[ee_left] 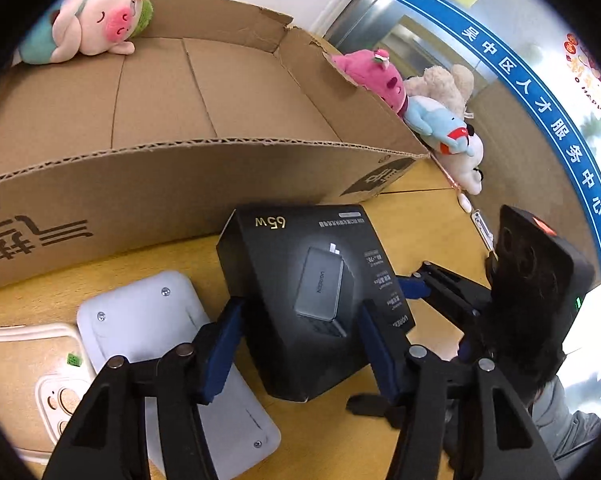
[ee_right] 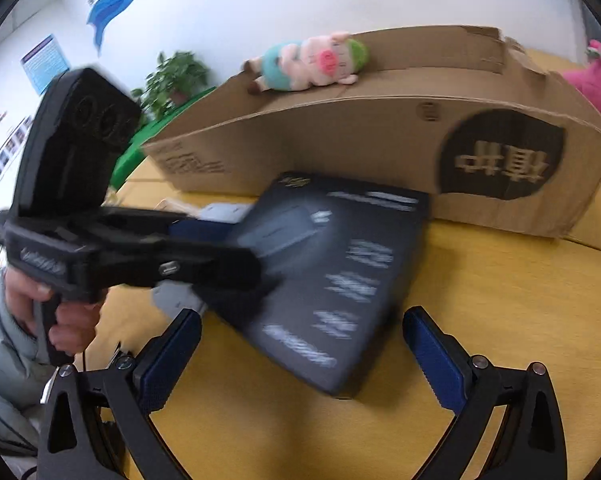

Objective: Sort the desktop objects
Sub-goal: 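Close both grippers on the black UGREEN charger box, then lift the charger box with both grippers and carry it over the cardboard box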

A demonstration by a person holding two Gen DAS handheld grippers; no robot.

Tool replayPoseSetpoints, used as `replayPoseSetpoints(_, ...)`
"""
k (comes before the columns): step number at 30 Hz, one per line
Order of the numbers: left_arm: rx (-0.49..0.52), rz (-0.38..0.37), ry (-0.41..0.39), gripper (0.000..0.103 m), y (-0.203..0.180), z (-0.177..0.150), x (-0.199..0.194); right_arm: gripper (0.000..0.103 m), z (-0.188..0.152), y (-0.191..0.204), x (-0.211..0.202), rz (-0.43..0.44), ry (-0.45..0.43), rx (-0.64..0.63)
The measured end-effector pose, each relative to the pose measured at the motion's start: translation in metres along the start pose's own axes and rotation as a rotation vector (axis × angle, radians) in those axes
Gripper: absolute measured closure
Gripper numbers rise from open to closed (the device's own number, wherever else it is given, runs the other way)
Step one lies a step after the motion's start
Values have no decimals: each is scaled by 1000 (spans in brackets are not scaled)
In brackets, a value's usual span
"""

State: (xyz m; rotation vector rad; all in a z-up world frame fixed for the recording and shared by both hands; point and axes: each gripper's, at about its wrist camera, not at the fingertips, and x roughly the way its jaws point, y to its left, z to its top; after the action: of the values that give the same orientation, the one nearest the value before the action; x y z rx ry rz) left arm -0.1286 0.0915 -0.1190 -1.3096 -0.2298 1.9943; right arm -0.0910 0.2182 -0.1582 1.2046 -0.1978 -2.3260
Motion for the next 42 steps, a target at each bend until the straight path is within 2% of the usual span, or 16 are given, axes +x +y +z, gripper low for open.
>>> replayPoseSetpoints(4, -13, -17, -21, 47, 3, 0, 3, 0, -2, 10, 2, -65, 24, -74)
replayPoseSetpoints(8, -13, 1, -21, 49, 0, 3, 7, 12, -2, 3, 4, -135, 26, -91)
replayPoseSetpoints(10, 27, 13, -24, 49, -6, 3, 2, 13, -2, 4, 3, -140, 30, -90)
replayPoseSetpoints(15, 40, -6, -65, 49, -18, -1, -14, 14, -6, 14, -10, -146, -35, -54)
replayPoseSetpoints(18, 74, -15, -138, 49, -36, 0, -38, 14, -3, 29, -32, -187, -79, -64)
replayPoseSetpoints(23, 103, -26, -288, 49, -51, 14, -88, 14, 28, 57, -77, -228, -177, -157)
replayPoseSetpoints(28, 148, 12, -386, 49, -50, 49, -116, 14, 75, 67, -86, -220, -254, -236)
replayPoseSetpoints(31, 149, 37, -369, 49, -39, 76, -111, 14, 103, 58, -76, -207, -268, -251)
replayPoseSetpoints(35, 133, 71, -341, 49, -25, 106, -101, 14, 136, 32, -50, -166, -239, -208)
replayPoseSetpoints(40, 108, 82, -353, 49, -15, 118, -103, 14, 159, 17, -37, -139, -215, -205)
replayPoseSetpoints(42, 99, 84, -372, 49, -15, 118, -108, 14, 159, 19, -41, -138, -217, -215)
